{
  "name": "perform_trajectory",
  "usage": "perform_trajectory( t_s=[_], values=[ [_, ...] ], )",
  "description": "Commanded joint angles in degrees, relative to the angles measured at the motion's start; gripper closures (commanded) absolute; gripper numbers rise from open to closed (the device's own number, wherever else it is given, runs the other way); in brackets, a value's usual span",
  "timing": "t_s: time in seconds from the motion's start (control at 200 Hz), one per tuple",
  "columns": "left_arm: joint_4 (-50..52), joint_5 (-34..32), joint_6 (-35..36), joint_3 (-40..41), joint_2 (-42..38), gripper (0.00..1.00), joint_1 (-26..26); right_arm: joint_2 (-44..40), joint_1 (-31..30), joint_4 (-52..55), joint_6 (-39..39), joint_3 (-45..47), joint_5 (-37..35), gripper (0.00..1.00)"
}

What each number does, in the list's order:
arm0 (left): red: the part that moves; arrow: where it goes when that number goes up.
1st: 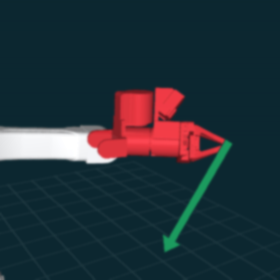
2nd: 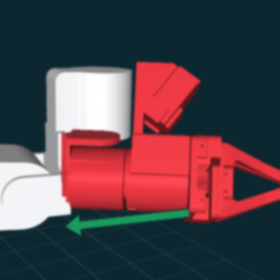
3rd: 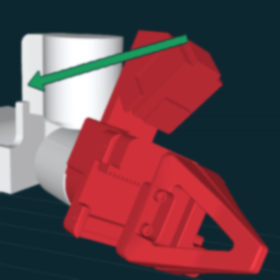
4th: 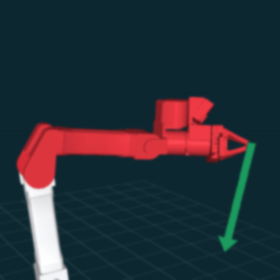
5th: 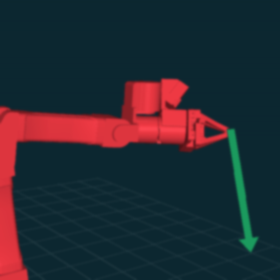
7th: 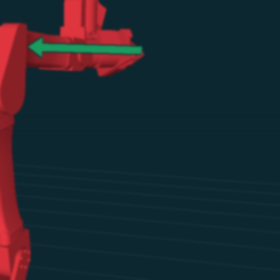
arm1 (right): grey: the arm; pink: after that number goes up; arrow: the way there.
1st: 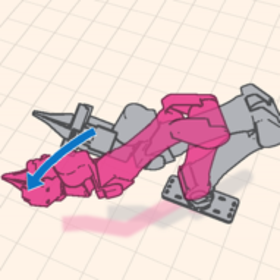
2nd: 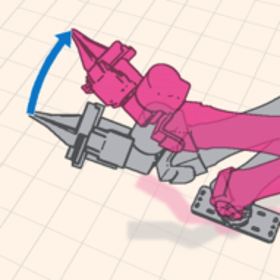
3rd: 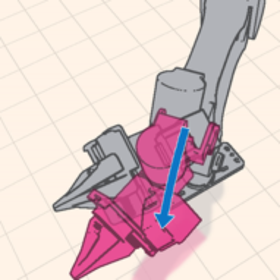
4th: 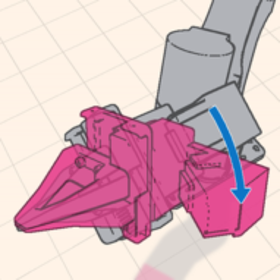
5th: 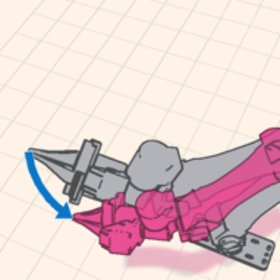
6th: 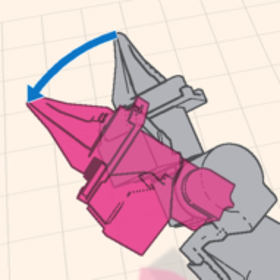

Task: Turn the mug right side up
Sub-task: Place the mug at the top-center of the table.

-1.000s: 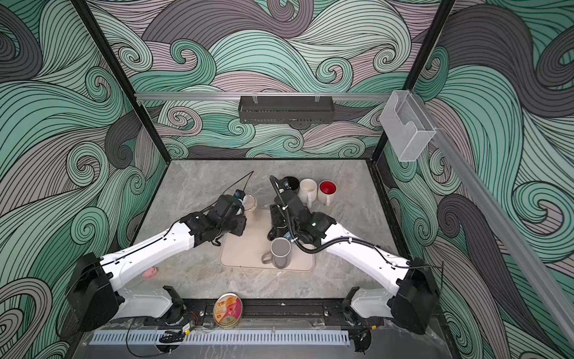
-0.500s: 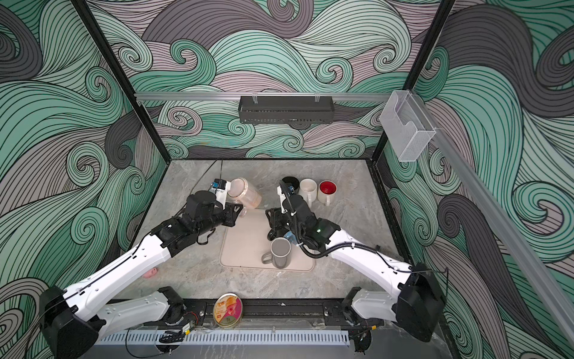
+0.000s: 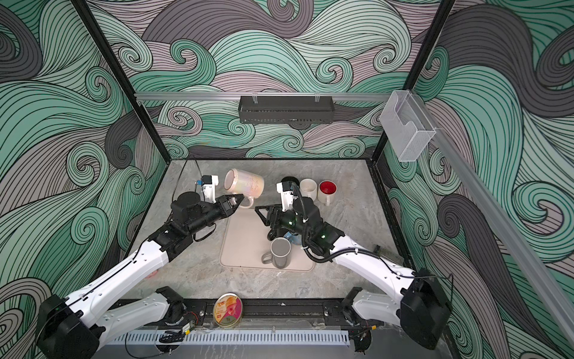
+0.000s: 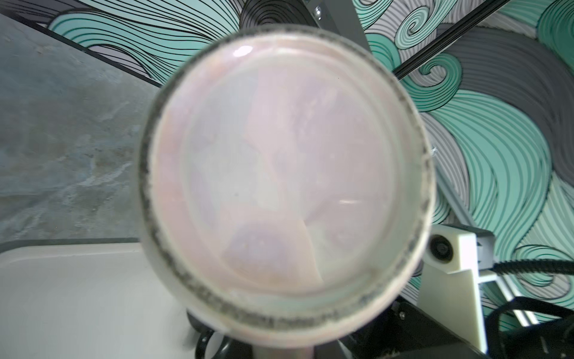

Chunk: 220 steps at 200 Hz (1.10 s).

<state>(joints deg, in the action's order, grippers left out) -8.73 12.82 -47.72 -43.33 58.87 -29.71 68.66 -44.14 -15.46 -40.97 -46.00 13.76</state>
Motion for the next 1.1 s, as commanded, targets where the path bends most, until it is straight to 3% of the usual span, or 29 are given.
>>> perform_trajectory(
  t_s=[0.0,0.24,0.57,0.811,1.096],
  values=[
    [-15.93,4.03,-5.69,-1.6,-2.51,1.0,0.67,1.56,1.78,-9.1,-6.69,0.99,5.46,0.43],
    [-23.07,6.89,-10.77,-0.39,-1.92,1.0,0.88,5.05,4.36,-19.36,-14.3,0.75,11.31,0.42],
    [-29.41,9.17,-15.48,0.85,-1.49,1.0,0.92,8.77,5.98,-31.67,-21.98,-0.16,13.32,0.45],
    [-31.23,10.86,-16.48,0.98,-0.8,1.0,0.88,14.82,6.05,-42.01,-29.15,-1.79,15.25,0.49],
    [-31.95,11.89,-16.87,1.28,0.3,1.0,0.84,18.8,5.67,-46.05,-32.19,-4.29,15.54,0.53]
  ],
)
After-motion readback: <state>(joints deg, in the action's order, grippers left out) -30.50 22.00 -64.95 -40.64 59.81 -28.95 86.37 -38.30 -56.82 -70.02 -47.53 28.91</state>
